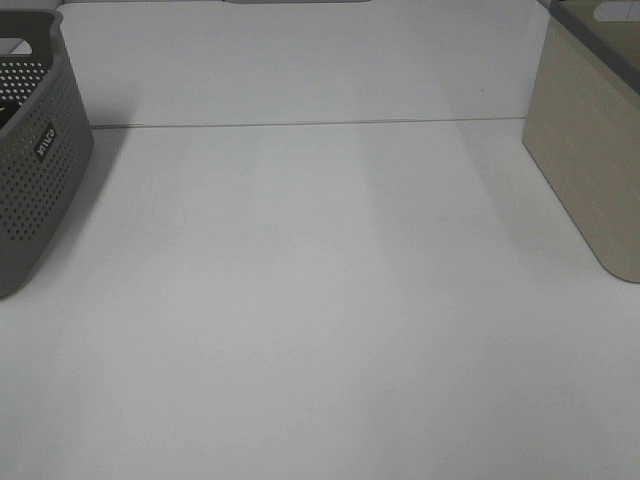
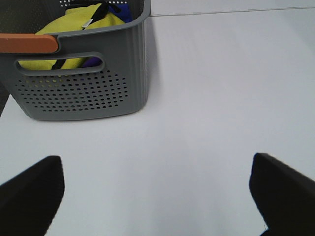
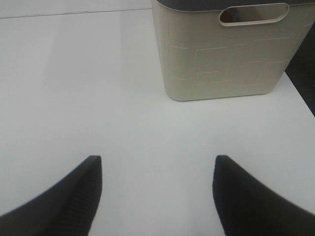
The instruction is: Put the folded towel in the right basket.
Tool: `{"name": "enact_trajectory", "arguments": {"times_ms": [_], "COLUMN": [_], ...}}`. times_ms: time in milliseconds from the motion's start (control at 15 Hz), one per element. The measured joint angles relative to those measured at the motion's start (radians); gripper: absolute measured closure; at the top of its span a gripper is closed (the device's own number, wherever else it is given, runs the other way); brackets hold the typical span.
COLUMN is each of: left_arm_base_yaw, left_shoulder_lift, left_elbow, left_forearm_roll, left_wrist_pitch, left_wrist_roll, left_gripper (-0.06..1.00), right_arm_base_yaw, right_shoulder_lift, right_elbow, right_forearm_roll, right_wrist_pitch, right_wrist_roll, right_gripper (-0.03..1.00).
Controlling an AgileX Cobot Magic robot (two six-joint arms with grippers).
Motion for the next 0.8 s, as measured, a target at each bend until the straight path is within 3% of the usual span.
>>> {"name": "enact_trajectory", "arguments": {"times_ms": [800], "left_arm_base_yaw": [0.0], "left_shoulder_lift": [0.0], "left_elbow": [0.0], "left_forearm_roll": [0.0], "left_wrist_pitch": [0.0], "left_wrist_roll": [0.0], "left_gripper": [-0.02], "right_arm_base_yaw": [0.0], "right_shoulder_lift": [0.0], "right_elbow": [0.0], "right_forearm_roll": [-0.001], "right_wrist_pitch": [0.0], "right_wrist_roll": [0.0], "right_gripper": [0.35]}}
